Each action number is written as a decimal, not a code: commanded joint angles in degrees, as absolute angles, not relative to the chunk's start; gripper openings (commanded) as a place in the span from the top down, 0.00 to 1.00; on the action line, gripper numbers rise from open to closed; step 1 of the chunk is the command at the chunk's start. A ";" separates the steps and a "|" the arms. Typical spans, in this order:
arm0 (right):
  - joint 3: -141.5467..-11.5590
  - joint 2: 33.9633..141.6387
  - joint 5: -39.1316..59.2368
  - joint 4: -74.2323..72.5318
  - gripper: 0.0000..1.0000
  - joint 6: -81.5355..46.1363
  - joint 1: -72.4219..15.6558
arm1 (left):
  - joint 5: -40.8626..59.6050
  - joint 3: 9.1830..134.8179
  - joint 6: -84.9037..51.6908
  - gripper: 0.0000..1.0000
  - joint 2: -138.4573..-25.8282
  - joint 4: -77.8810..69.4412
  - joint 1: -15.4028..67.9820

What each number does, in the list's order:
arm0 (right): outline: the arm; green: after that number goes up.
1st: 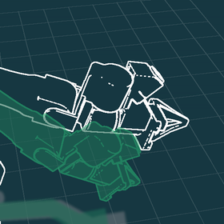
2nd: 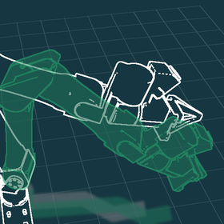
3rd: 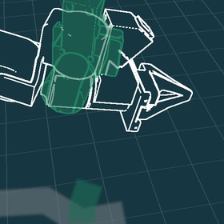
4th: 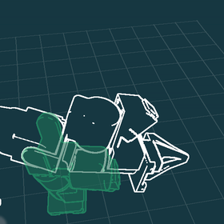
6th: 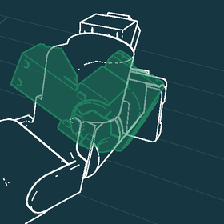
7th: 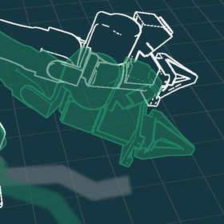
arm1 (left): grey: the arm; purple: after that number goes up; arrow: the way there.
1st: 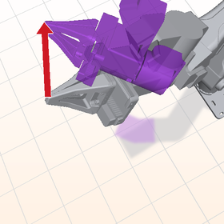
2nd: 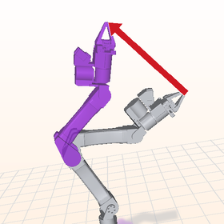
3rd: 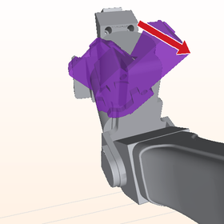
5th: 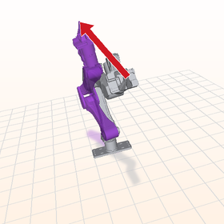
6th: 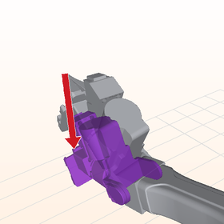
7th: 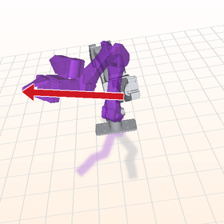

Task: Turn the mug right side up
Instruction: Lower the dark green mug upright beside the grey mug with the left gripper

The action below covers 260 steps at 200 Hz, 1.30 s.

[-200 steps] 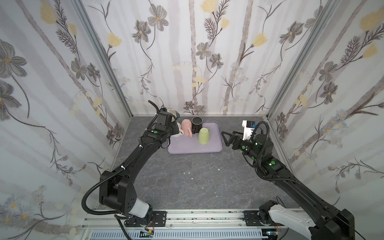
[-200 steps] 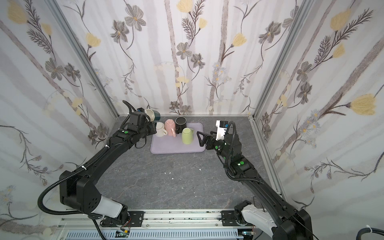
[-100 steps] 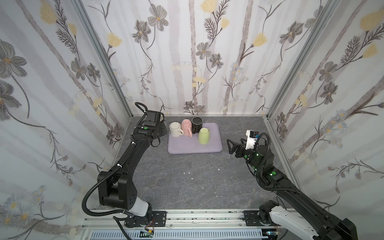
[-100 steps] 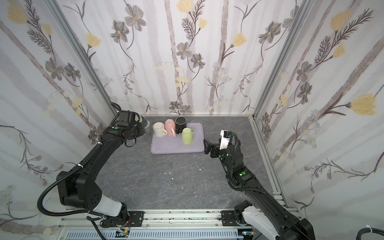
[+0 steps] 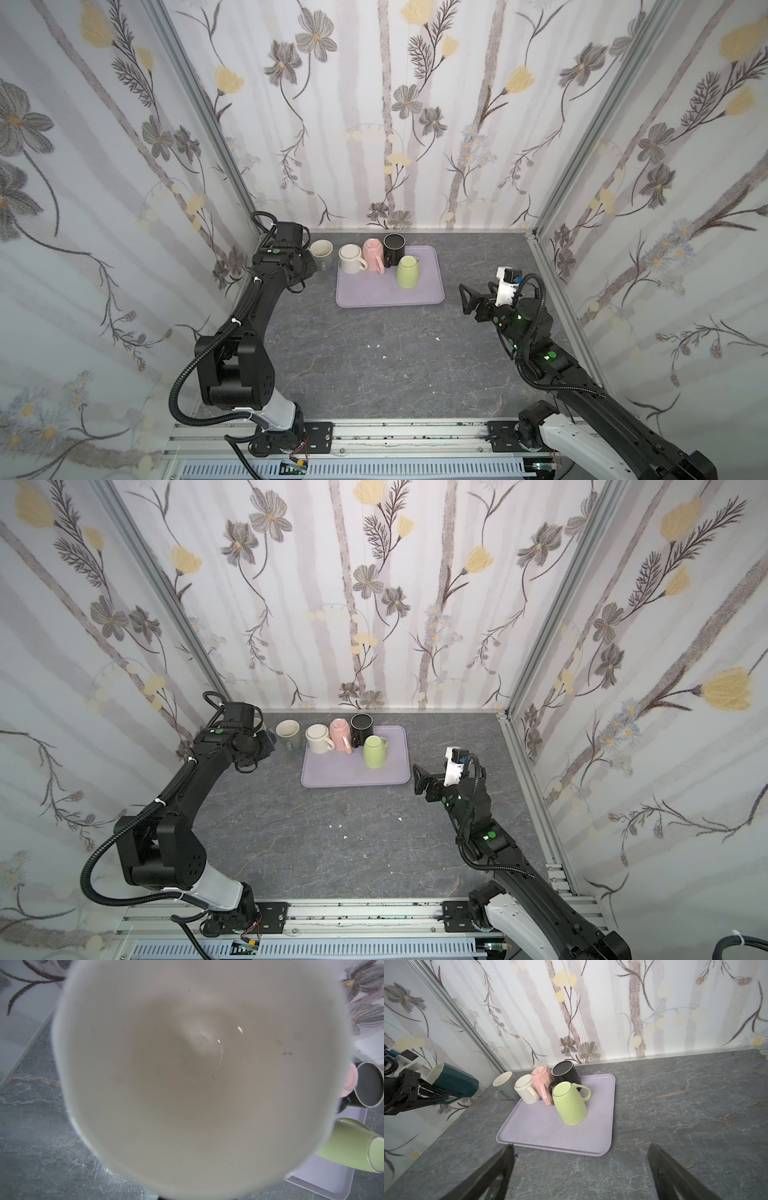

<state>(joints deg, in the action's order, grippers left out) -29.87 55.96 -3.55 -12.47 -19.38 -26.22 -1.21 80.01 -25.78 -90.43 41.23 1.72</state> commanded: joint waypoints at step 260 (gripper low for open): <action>-28.15 54.62 -3.25 -11.92 0.00 -19.82 -22.56 | -1.99 107.96 -21.45 1.00 -120.56 49.16 -3.60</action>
<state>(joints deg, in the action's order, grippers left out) -28.27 54.37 -3.38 -11.60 -19.42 -22.83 0.03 105.14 -22.57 -118.87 48.31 -3.53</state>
